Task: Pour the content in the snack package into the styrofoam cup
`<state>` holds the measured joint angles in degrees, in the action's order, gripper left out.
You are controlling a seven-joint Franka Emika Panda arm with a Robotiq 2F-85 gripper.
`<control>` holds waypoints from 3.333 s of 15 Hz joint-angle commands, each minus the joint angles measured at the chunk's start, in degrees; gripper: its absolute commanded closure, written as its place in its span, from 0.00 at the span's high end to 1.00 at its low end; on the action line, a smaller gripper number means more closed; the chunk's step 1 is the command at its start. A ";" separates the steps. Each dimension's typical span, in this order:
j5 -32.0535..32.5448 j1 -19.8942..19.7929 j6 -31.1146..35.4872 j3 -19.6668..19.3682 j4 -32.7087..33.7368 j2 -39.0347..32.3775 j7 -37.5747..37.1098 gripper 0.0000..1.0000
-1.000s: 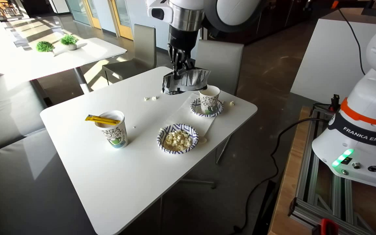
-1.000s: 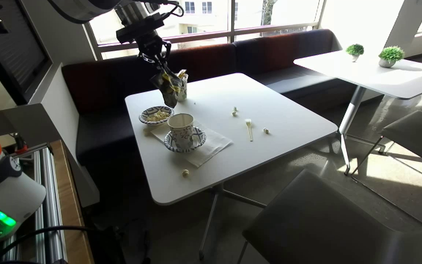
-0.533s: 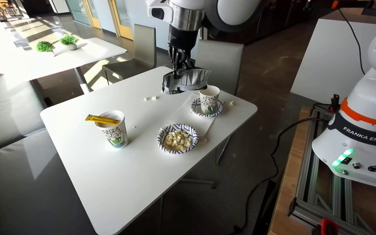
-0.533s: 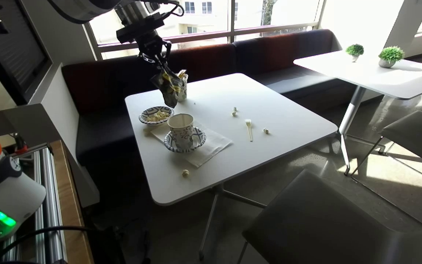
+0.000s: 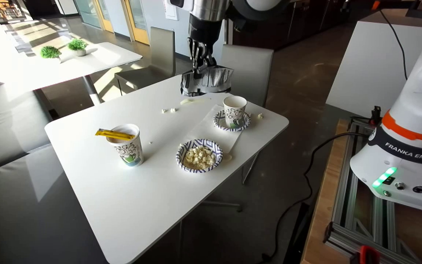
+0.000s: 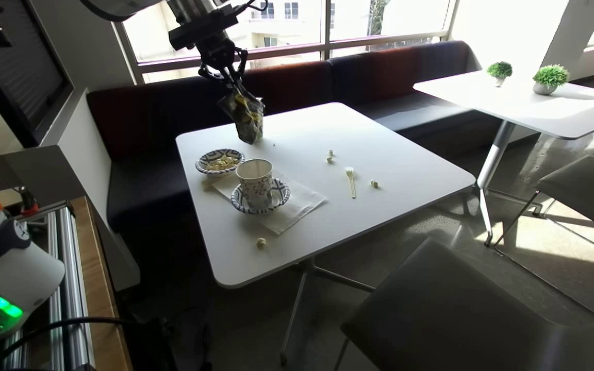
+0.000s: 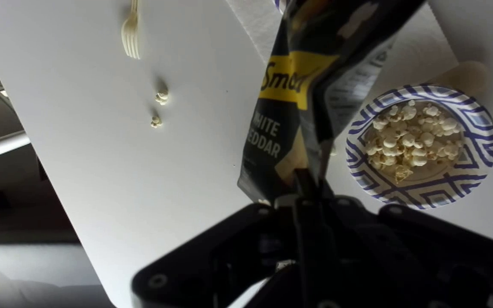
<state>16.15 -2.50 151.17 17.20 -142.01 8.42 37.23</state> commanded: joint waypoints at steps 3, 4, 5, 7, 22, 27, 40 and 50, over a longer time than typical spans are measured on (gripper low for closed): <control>-2.05 5.98 -2.25 -8.00 2.91 -3.03 3.12 0.00; -2.45 6.21 -1.78 -8.86 2.96 -3.38 3.71 0.00; -5.05 6.88 -1.72 -9.85 3.17 -3.79 6.09 0.00; -10.03 7.74 -2.46 -11.26 3.72 -4.36 10.90 0.00; -41.14 6.25 -11.28 -18.24 8.12 -3.33 41.65 0.00; -45.48 4.95 -13.93 -20.20 8.56 -2.80 48.57 0.00; -49.99 3.35 -18.85 -21.68 7.62 -1.72 60.00 0.00; -48.82 3.22 -16.90 -21.05 8.42 -2.80 57.52 0.01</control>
<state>-32.74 0.79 134.35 -3.92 -133.64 5.61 94.86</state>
